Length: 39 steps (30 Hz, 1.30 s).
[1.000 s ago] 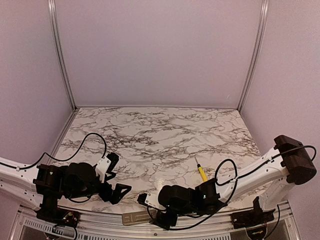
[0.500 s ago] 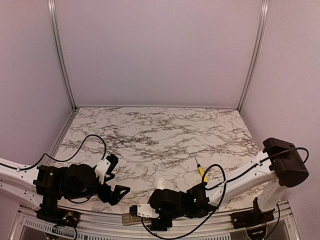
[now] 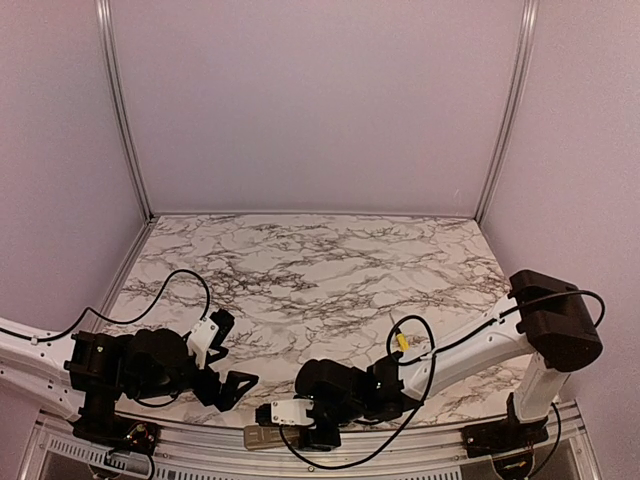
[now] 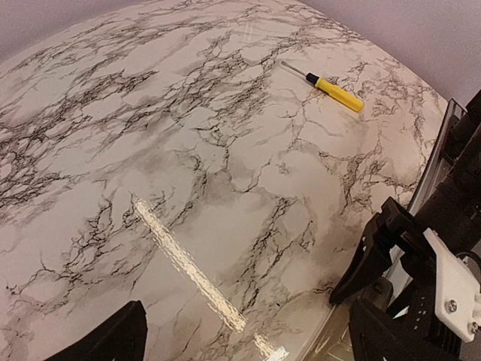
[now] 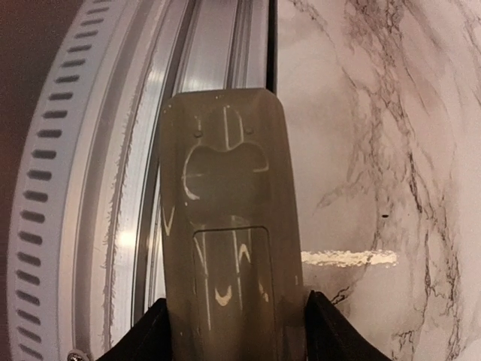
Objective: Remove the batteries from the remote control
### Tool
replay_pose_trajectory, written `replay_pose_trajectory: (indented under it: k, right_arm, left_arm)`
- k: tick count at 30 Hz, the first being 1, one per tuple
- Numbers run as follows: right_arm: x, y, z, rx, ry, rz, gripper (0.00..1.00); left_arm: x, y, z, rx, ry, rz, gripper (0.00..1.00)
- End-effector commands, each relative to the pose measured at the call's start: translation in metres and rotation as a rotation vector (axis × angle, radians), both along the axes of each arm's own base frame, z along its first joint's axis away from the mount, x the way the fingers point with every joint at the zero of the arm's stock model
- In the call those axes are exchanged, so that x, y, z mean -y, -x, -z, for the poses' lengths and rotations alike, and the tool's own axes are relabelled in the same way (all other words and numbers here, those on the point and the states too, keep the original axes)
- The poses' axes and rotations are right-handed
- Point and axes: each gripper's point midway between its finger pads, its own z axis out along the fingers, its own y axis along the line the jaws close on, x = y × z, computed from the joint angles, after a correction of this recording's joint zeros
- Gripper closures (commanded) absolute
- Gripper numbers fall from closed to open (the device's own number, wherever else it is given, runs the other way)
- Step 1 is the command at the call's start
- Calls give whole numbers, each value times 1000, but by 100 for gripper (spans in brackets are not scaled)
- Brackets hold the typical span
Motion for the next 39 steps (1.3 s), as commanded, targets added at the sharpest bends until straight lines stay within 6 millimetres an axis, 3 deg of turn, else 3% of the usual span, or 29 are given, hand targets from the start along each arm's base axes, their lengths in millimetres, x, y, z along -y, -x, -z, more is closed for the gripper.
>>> replay_pose_trajectory:
  k: [1,6,13,21,29,32,39]
  right_arm:
    - [9,-1,17,-37,60,-10,51]
    - [6,-2,10,-45,55,-8,67]
    - [0,-12,-10,1,17,26,69]
    - [13,-69,-54,278,-77,248,70]
    - [35,-96,-109,489,-217,391,73]
    - [41,-92,-125,534,-269,388,73]
    - [45,-80,-142,614,-322,370,76]
  left_arm:
    - [0,2,-3,12,8,15,3]
    - [0,2,-8,17,24,20,3]
    - [-1,2,-16,15,57,14,3]
    - [1,-5,-31,5,138,-53,4]
    - [22,0,-43,-24,236,-1,4]
    - [31,7,-47,-52,286,66,4]
    - [41,15,-59,-123,410,183,4]
